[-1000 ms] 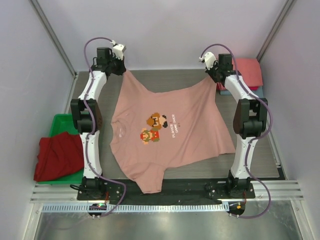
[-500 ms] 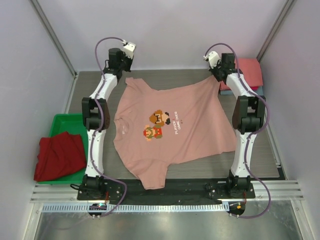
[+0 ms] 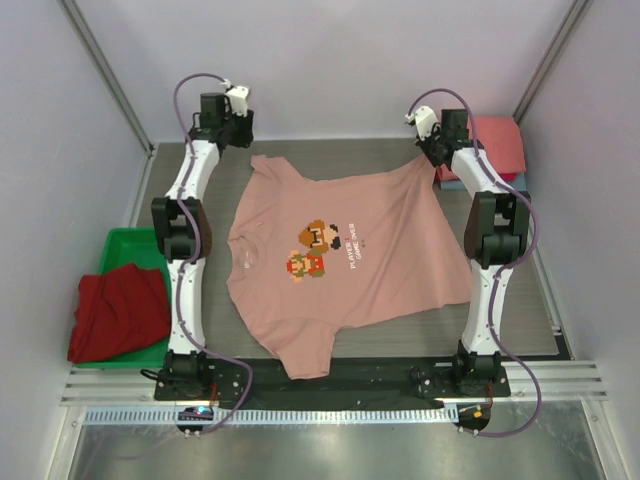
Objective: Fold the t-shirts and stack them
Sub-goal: Flatten the tshirt out
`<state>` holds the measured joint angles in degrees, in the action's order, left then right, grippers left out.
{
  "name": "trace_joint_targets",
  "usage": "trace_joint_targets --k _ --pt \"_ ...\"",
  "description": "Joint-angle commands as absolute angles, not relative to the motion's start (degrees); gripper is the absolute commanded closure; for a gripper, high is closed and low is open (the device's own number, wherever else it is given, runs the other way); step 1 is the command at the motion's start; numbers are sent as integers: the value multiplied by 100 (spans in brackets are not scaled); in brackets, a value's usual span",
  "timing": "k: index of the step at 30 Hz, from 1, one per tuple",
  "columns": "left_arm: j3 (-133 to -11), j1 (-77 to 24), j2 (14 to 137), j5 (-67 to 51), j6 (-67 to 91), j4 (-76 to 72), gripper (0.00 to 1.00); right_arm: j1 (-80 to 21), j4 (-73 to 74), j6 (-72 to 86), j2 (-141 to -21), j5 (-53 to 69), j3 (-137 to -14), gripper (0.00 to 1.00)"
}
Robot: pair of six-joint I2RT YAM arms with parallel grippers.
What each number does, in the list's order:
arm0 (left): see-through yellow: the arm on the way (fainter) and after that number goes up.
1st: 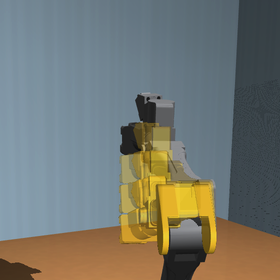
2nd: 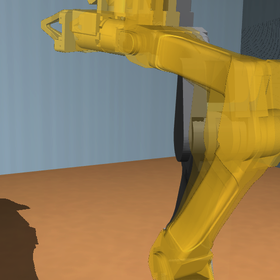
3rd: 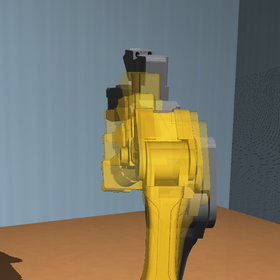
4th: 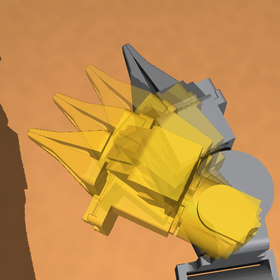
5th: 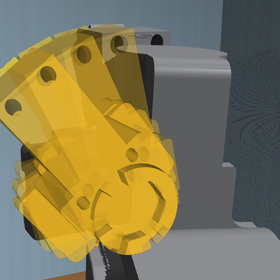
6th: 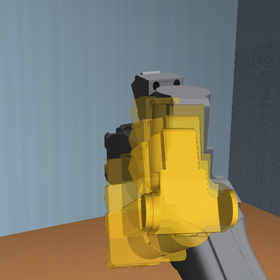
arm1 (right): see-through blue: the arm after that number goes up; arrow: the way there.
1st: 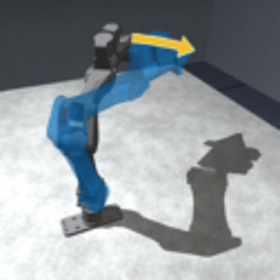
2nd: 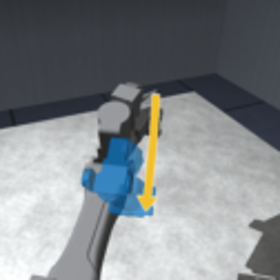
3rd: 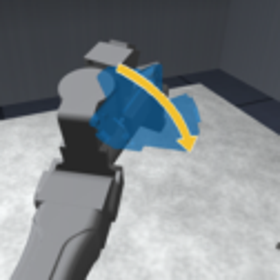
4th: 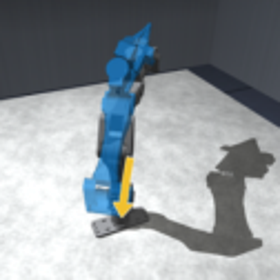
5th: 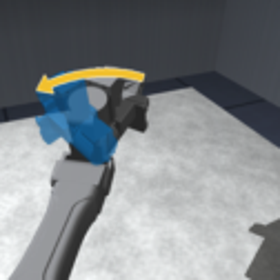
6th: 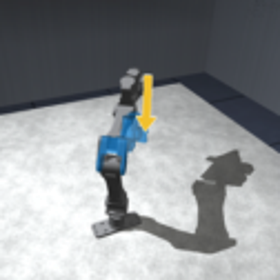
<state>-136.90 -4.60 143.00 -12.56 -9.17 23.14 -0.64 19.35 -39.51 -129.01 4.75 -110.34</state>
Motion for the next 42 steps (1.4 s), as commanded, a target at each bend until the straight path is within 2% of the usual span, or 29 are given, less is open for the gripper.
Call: trace_joint_targets --k 1,6,12,27,34,42 --pt "-13396 -185 13992 -1889 -107 3172 56 -70 2030 -3884 -12428 677 -10934 99" --pt "-13017 -167 13992 -2083 263 3068 58 -123 2232 -3955 -12305 721 -10916 99" --pt "-13350 -158 14484 -2030 781 2225 66 -176 2373 -3850 -12340 686 -11004 99" --pt "-13886 -185 15258 -1635 1090 1696 67 -246 2733 -3955 -12278 492 -11083 99" --pt "-14177 -176 15486 -1476 1116 1486 61 -352 2760 -3981 -12296 466 -11013 99" --pt "-14239 -202 15548 -1450 1248 1529 64 -387 2786 -3973 -12287 431 -11057 99"
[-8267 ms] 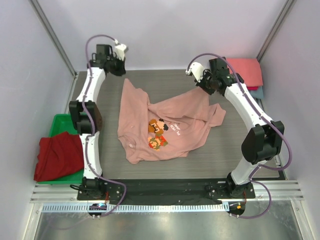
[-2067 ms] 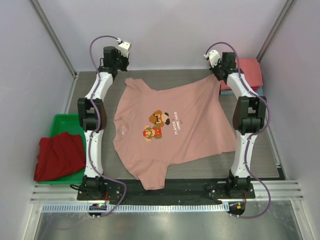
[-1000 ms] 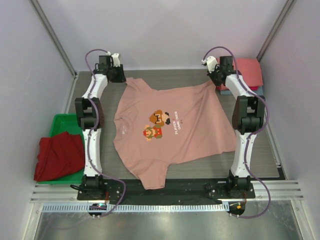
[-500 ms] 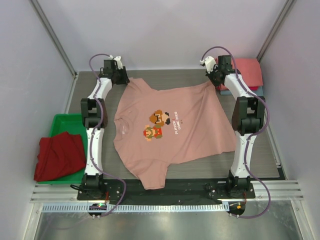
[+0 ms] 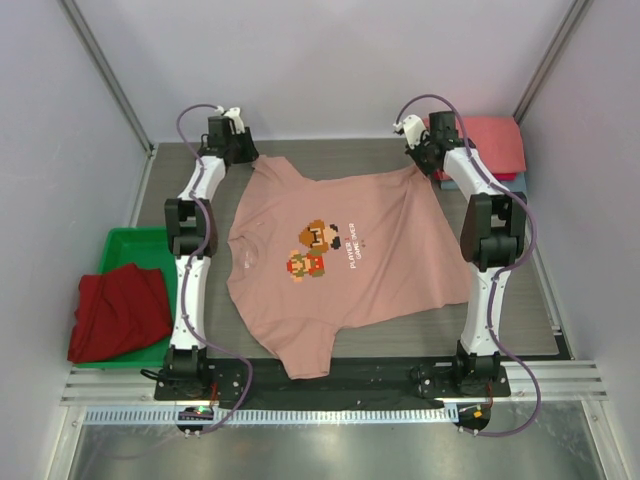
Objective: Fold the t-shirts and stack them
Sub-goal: Flatten the tshirt out
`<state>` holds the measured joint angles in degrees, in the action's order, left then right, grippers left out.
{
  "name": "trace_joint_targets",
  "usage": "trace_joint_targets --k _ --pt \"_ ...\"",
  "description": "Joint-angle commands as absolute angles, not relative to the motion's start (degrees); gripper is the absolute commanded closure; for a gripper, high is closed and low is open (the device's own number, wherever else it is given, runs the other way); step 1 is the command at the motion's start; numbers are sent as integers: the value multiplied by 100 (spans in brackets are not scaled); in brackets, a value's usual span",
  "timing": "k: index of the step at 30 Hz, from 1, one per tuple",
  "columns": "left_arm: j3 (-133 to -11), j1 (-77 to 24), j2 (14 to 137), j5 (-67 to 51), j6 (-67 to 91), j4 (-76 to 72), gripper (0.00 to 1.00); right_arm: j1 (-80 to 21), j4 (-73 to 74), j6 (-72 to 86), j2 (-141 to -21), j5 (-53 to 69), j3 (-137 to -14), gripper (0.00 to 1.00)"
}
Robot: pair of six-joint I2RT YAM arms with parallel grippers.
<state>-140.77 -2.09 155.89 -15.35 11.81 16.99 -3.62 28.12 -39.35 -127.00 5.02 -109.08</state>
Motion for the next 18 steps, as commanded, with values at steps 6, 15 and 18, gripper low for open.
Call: trace_joint_targets --k 6,15,18 --pt "-14212 -220 15513 -1459 1108 1696 67 -404 2777 -3920 -12296 466 -11039 99" --pt "-13975 -299 15346 -1433 941 1969 70 -396 2769 -3789 -12340 676 -11179 99" --pt "-13966 -351 15337 -1362 826 2039 70 -396 2777 -3683 -12366 817 -11285 99"
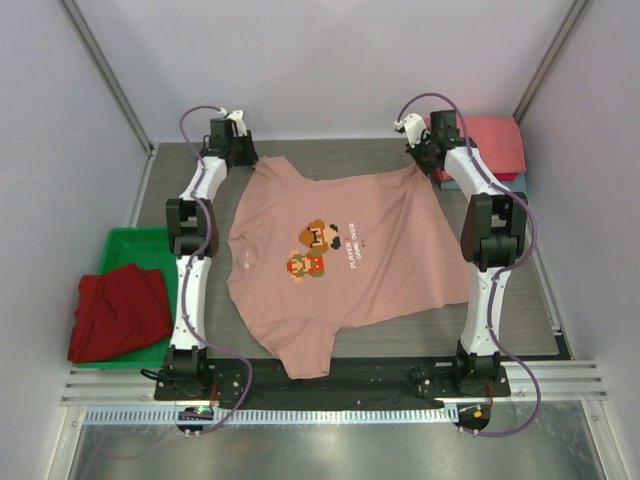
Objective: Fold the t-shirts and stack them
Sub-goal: Flatten the tshirt out, then fold the tshirt
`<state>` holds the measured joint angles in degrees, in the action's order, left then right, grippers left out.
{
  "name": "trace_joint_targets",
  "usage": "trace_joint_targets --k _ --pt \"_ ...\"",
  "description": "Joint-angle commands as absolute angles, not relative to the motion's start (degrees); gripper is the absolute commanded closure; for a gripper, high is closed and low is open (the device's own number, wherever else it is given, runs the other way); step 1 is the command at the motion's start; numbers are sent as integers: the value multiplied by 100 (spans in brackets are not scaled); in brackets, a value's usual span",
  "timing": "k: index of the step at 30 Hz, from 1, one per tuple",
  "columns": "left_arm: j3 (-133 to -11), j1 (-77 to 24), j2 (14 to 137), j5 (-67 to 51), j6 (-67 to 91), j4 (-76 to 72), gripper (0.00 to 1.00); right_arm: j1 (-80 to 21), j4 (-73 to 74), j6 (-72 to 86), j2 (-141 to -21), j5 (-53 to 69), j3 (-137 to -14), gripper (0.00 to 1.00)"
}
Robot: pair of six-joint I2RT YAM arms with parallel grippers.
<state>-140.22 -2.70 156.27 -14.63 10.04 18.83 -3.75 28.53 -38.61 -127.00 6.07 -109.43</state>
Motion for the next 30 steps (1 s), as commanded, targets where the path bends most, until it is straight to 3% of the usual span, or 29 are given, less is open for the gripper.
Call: trace_joint_targets --k 1,4,9,16,30 --pt "-13948 -360 15311 -1362 826 2074 70 -396 2786 -3683 -12349 852 -11320 99" --pt "-13948 -360 15337 -1336 844 2118 74 -396 2786 -3683 -12314 958 -11382 99" --pt "-14062 -395 15398 -1415 870 2083 100 -396 2777 -3578 -12182 1028 -11329 99" --pt "-13896 -475 14925 -940 431 1742 100 -378 2716 -3436 -11997 853 -11074 99" --pt "-14432 -817 14792 -1459 325 686 100 -141 2602 -3270 -12076 686 -11206 99"
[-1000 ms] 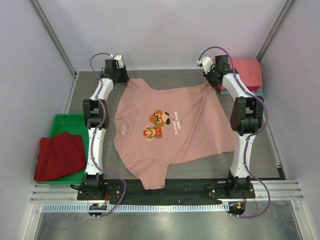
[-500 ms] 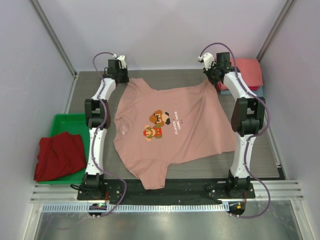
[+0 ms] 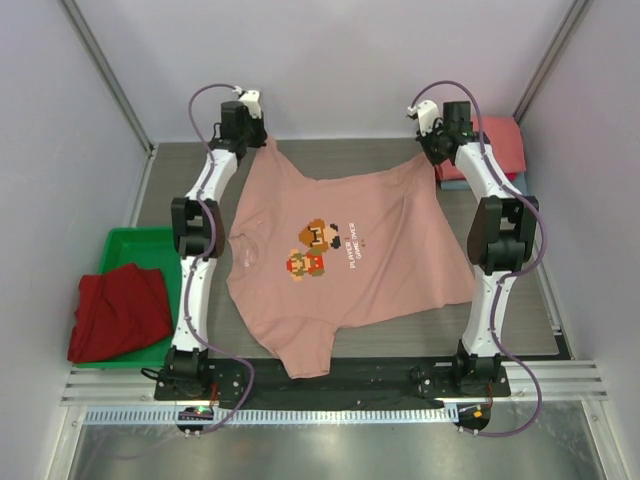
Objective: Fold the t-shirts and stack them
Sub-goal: Fold the tshirt
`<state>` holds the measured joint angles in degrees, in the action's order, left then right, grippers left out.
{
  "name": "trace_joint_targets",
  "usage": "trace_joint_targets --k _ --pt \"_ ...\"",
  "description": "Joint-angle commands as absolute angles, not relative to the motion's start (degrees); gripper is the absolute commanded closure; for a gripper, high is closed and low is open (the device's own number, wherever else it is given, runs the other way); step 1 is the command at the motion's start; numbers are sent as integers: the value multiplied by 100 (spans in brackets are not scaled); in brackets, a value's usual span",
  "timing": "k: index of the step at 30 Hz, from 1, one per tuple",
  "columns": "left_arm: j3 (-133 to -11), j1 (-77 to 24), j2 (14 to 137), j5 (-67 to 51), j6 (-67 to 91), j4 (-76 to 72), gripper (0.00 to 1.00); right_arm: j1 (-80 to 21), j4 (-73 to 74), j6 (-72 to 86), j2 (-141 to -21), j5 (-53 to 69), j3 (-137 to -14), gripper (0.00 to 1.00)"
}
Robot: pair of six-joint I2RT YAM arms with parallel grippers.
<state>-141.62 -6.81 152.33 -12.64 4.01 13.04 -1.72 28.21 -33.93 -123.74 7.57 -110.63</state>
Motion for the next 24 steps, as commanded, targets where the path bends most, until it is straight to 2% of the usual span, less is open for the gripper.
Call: trace_joint_targets --k 1,12,24 --pt "-14458 -852 14801 -1459 334 599 100 -141 2593 -3261 -12050 694 -11215 99" --pt "-14072 -906 14283 -1424 123 913 100 -141 2601 -3252 -11980 615 -11188 99" --pt "-13000 -580 12798 -2293 -237 1643 100 140 2531 -3445 -11434 483 -10424 99"
